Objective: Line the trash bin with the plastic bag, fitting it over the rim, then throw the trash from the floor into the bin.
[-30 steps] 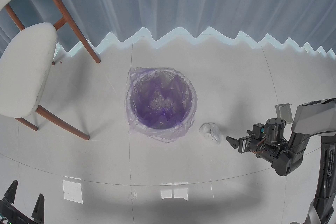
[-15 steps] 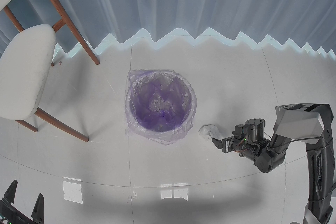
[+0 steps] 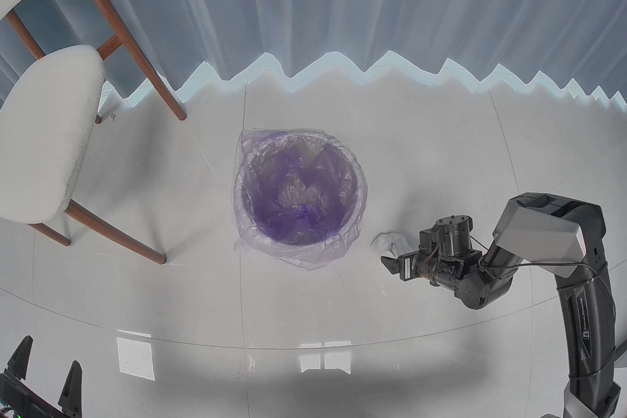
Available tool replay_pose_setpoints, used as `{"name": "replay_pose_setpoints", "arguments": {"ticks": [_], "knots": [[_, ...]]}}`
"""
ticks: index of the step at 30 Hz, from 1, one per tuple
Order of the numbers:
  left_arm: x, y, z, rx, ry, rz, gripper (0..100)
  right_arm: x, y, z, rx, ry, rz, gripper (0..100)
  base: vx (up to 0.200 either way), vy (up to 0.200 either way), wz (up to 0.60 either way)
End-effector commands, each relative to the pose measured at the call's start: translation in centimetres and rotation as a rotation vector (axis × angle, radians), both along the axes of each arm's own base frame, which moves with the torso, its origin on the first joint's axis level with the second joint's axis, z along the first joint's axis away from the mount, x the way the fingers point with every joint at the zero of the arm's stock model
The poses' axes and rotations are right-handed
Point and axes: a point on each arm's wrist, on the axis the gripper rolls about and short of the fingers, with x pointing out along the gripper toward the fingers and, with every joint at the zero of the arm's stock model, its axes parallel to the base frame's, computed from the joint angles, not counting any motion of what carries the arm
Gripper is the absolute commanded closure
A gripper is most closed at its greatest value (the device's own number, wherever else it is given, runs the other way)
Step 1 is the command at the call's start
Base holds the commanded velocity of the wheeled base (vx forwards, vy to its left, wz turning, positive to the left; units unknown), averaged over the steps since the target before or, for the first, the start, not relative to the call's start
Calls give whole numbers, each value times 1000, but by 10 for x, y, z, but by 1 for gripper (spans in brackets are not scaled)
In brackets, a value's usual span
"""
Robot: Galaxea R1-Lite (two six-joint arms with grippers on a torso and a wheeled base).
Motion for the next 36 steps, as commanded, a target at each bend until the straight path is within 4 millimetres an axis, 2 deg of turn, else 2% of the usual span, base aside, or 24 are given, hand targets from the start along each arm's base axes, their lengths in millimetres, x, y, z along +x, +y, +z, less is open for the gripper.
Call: {"name": "replay_pose_setpoints", "arguments": {"ticks": [1, 12, 31, 32, 36], "knots": [[0, 0, -5, 0, 4, 0, 0, 12, 5, -3, 2, -3, 1, 0, 0, 0, 0], [0, 0, -5, 0, 4, 0, 0, 37, 14, -2, -11, 33, 1, 0, 0, 0, 0], [0, 0, -5, -1, 4, 0, 0, 51, 14, -2, -29, 135, -20, 0, 0, 0, 0], [0, 0, -5, -1, 4, 0, 0, 52, 14, -2, -31, 141, -20, 100, 0, 0, 0], [0, 0, -5, -1, 4, 0, 0, 52, 14, -1, -35, 154, -21, 100, 0, 0, 0]]}}
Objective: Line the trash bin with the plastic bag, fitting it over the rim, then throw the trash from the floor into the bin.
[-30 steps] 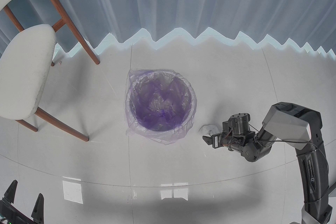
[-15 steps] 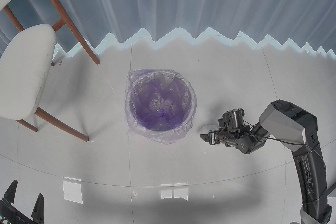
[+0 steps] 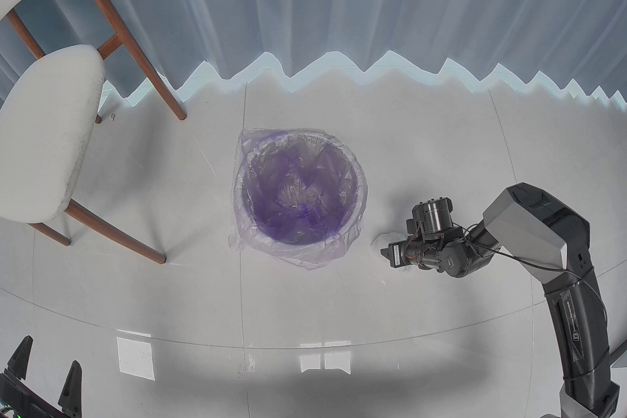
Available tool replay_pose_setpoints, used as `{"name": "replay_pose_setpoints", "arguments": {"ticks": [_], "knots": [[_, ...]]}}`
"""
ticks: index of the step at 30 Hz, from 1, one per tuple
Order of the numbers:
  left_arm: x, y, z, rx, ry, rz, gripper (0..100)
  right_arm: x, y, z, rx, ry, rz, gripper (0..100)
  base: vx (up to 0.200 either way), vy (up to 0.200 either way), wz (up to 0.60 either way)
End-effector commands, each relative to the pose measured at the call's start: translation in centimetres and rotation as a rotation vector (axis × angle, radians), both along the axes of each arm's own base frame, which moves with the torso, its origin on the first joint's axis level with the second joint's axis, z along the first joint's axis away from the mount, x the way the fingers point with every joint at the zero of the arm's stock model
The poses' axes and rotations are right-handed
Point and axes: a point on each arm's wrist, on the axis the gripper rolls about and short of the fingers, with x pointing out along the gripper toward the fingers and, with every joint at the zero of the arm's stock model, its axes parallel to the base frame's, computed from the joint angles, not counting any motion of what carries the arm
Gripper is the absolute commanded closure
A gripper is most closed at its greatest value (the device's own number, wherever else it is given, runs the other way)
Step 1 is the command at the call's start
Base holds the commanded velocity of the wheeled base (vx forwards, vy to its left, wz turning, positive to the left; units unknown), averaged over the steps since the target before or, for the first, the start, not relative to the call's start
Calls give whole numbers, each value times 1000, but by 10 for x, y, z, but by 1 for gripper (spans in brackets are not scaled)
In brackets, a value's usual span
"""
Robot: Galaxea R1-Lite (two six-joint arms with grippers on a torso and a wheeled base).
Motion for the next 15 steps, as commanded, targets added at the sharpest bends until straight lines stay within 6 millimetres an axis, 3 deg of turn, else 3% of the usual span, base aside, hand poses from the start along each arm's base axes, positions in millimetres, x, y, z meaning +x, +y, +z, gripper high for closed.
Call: {"name": "replay_pose_setpoints", "arguments": {"ticks": [1, 15], "knots": [[0, 0, -5, 0, 4, 0, 0, 1, 1, 0, 1, 0, 0, 100, 0, 0, 0], [0, 0, -5, -3, 2, 1, 0, 1, 1, 0, -10, -9, -21, 100, 0, 0, 0]]}}
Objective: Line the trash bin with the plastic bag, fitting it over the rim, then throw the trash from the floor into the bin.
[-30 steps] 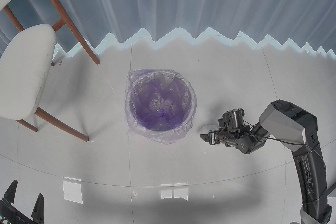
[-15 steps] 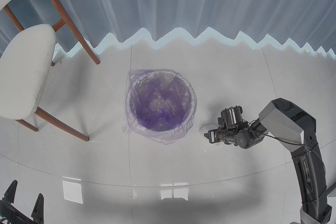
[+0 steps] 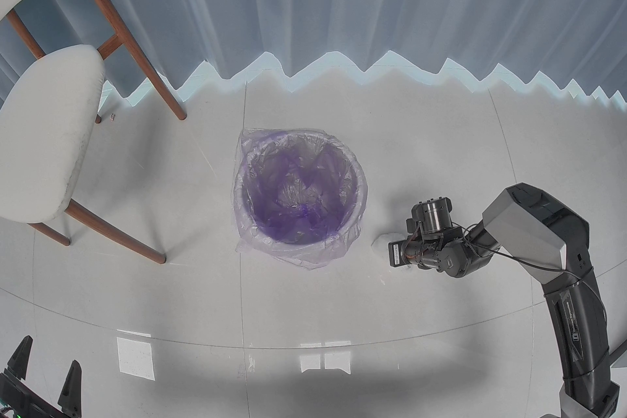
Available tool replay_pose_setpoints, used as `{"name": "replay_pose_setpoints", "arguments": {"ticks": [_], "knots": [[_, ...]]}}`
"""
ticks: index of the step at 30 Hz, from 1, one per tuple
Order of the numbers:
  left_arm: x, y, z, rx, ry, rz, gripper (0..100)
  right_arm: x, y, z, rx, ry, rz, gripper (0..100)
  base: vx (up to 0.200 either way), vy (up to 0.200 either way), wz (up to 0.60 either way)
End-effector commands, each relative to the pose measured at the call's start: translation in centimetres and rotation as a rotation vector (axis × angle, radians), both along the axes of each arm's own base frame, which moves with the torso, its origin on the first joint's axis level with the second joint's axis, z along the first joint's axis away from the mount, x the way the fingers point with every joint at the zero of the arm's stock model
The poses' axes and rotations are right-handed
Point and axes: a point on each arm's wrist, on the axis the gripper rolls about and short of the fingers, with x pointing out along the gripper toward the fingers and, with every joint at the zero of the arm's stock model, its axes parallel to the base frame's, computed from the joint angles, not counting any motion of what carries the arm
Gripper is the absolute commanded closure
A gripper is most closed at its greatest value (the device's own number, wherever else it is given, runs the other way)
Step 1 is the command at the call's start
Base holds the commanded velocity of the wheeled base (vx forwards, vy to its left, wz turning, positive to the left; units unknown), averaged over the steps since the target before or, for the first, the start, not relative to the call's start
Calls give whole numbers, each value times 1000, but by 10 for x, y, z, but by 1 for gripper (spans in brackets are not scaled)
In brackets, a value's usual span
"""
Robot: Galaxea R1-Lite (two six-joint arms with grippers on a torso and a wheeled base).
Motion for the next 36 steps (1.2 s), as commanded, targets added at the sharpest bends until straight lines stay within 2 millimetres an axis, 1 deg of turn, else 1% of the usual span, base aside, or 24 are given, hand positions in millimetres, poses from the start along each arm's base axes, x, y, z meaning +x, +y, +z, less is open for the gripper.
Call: {"name": "replay_pose_setpoints", "arguments": {"ticks": [1, 10, 11, 14, 18, 19, 22, 23, 24, 29, 30, 36], "knots": [[0, 0, -5, 0, 3, 0, 0, 0, 0, 0, -5, -3, -7, 100, 0, 0, 0], [0, 0, -5, 0, 3, 0, 0, 1, 3, -2, 31, -26, -33, 100, 0, 0, 0], [0, 0, -5, 0, 3, 0, 0, 1, 4, -5, 58, -85, -78, 100, 0, 0, 0], [0, 0, -5, 0, 3, 0, 0, 0, 3, -4, 61, -120, -98, 100, 0, 0, 0], [0, 0, -5, 0, 3, 0, 0, -2, -1, 4, 74, -169, -118, 100, 0, 0, 0], [0, 0, -5, -2, 3, 0, 0, -5, -3, 11, 87, -202, -126, 100, 0, 0, 0], [0, 0, -5, -2, 3, 3, 0, -10, -6, 23, 115, -270, -131, 100, 0, 0, 0], [0, 0, -5, -2, 3, 3, 0, -10, -6, 23, 115, -270, -131, 100, 0, 0, 0], [0, 0, -5, -2, 3, 3, 0, -17, -9, 33, 127, -310, -136, 100, 0, 0, 0], [0, 0, -5, -2, 3, 3, 0, -29, -13, 58, 153, -381, -143, 100, 0, 0, 0], [0, 0, -5, -2, 3, 3, 0, -32, -14, 69, 164, -404, -141, 100, 0, 0, 0], [0, 0, -5, 9, 7, 0, 0, -49, -15, 119, 200, -484, -129, 100, 0, 0, 0]]}}
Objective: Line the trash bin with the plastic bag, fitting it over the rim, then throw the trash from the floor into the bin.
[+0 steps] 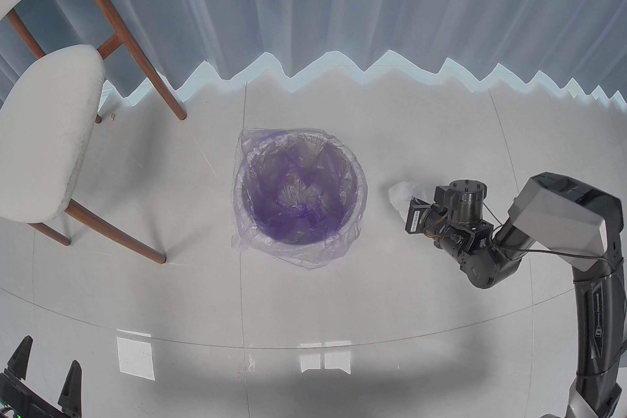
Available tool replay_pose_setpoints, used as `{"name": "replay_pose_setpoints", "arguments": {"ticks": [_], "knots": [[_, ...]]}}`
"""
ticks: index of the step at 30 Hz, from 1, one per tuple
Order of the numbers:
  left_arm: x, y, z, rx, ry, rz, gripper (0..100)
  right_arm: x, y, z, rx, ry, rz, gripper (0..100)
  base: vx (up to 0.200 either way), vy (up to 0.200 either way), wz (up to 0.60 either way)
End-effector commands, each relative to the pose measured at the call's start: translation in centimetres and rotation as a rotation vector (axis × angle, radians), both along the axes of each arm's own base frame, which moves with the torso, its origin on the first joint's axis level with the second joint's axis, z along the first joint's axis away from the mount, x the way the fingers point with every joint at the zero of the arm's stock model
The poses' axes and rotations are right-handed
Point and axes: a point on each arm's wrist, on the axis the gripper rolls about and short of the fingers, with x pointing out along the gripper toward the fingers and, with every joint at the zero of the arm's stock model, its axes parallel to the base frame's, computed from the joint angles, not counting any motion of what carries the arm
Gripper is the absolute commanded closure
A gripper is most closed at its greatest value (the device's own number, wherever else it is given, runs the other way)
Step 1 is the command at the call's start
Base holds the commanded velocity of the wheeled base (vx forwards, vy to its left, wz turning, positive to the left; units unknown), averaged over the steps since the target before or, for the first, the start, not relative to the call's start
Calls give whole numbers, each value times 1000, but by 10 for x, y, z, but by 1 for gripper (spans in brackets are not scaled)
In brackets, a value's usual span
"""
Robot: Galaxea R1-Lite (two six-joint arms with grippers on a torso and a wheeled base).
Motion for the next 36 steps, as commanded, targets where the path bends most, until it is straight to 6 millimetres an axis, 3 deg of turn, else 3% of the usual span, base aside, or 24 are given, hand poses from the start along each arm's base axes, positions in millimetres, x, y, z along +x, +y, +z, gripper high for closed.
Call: {"name": "replay_pose_setpoints", "arguments": {"ticks": [1, 9, 11, 12, 16, 24, 27, 30, 36], "knots": [[0, 0, -5, 12, 7, -2, 0, -18, -1, 57, 33, -102, 12, 100, 0, 0, 0], [0, 0, -5, 18, 5, -2, 0, -44, 11, 109, 76, -207, 64, 100, 0, 0, 0], [0, 0, -5, 17, 5, -2, 0, -46, 13, 112, 77, -214, 68, 100, 0, 200, 0], [0, 0, -5, 12, 7, 0, 0, -53, 19, 125, 92, -242, 93, 100, 0, 200, 0], [0, 0, -5, 14, 5, 0, 0, -65, 29, 142, 111, -279, 129, 100, 0, 200, 0], [0, 0, -5, 11, 5, -3, 0, -85, 47, 152, 125, -290, 193, 100, 0, 200, 0], [0, 0, -5, 8, 5, -2, 0, -103, 53, 149, 118, -263, 241, 100, 0, 200, 0], [0, 0, -5, 8, 11, -5, 0, -115, 54, 144, 104, -238, 282, 100, 200, 0, 0], [0, 0, -5, 8, 4, -2, 0, -118, 55, 136, 72, -216, 310, 100, 200, 0, 0]]}}
